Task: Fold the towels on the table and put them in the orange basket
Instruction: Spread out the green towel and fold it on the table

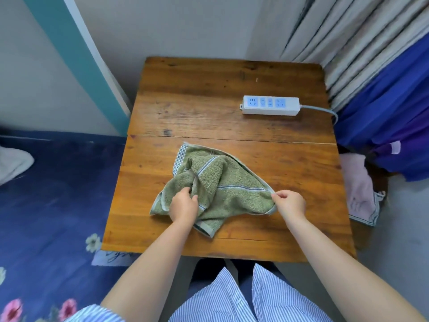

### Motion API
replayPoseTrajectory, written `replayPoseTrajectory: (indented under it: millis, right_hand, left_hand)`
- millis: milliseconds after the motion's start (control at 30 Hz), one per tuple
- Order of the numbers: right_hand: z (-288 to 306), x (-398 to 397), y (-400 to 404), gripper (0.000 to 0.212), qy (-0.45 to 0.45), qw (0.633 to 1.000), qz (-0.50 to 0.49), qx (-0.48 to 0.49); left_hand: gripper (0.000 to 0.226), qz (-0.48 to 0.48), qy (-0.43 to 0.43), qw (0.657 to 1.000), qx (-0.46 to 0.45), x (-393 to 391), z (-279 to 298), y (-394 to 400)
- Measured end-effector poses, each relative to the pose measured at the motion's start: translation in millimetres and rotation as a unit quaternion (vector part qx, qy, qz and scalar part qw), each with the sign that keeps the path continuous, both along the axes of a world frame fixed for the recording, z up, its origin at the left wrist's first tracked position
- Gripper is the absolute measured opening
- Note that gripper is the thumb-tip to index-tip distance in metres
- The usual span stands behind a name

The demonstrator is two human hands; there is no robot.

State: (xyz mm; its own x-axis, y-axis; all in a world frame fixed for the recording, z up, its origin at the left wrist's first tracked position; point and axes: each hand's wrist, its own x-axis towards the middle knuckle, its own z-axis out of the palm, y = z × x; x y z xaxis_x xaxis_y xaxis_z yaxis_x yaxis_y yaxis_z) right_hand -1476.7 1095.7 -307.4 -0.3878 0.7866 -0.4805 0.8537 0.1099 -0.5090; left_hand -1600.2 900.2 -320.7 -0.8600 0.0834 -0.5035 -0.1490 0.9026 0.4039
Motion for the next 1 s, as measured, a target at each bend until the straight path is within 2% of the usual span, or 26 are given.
replayPoseTrajectory:
  millis: [67, 167, 233, 333, 400, 500, 567, 700, 833, 900, 933, 1000]
  right_hand:
    - [2.7, 0.2, 1.0, 0.013, 0.019, 0.999, -0.037, -0.034]
    - [9.5, -6.4, 8.0, 0.011, 0.064, 0.987, -0.107, -0.099]
    - [18.6, -19.1, 14.7, 0.015, 0.097, 0.975, -0.147, -0.133]
    - [38.7, -55.1, 23.4, 0.028, 0.172, 0.956, -0.198, -0.128]
    - [63.3, -90.8, 23.8, 0.022, 0.233, 0.940, -0.217, -0.125]
    - [109.0, -147.2, 23.3, 0.010, 0.301, 0.928, -0.198, -0.098]
    - [142.2, -180.7, 25.5, 0.015, 0.336, 0.926, -0.158, -0.066]
    - [216.2, -235.6, 25.4, 0.016, 0.414, 0.905, -0.100, -0.007]
    - [267.6, -262.0, 23.4, 0.021, 0.456, 0.884, -0.063, 0.082]
    - [282.5, -262.0, 22.1, 0.022, 0.443, 0.887, -0.024, 0.127]
    - [285.2, -259.3, 23.0, 0.023, 0.425, 0.893, 0.001, 0.146]
    - [278.2, -251.4, 24.6, 0.023, 0.368, 0.912, 0.056, 0.171]
  left_hand:
    - [0.029, 0.018, 0.006, 0.999, 0.033, -1.1, 2.3, 1.4]
    - [0.015, 0.055, 0.016, 0.987, 0.151, -12.8, 20.7, -2.8]
    - [0.015, 0.092, 0.015, 0.966, 0.240, -32.5, 41.0, -11.5]
    - [0.027, 0.163, 0.036, 0.925, 0.343, -71.6, 76.6, -12.6]
    - [0.027, 0.227, 0.059, 0.889, 0.394, -97.3, 107.4, -4.9]
    - [0.028, 0.262, 0.100, 0.849, 0.448, -131.2, 153.5, 14.8]
    - [0.029, 0.262, 0.142, 0.821, 0.487, -152.7, 187.6, 24.3]
    - [0.029, 0.272, 0.225, 0.742, 0.570, -188.7, 258.8, 26.0]
    - [0.028, 0.296, 0.254, 0.677, 0.625, -201.7, 296.9, 17.8]
    - [0.027, 0.310, 0.256, 0.666, 0.628, -201.6, 302.2, 6.5]
    - [0.027, 0.317, 0.256, 0.675, 0.616, -201.6, 300.6, 0.1]
    - [0.028, 0.326, 0.252, 0.719, 0.560, -199.7, 287.2, -15.7]
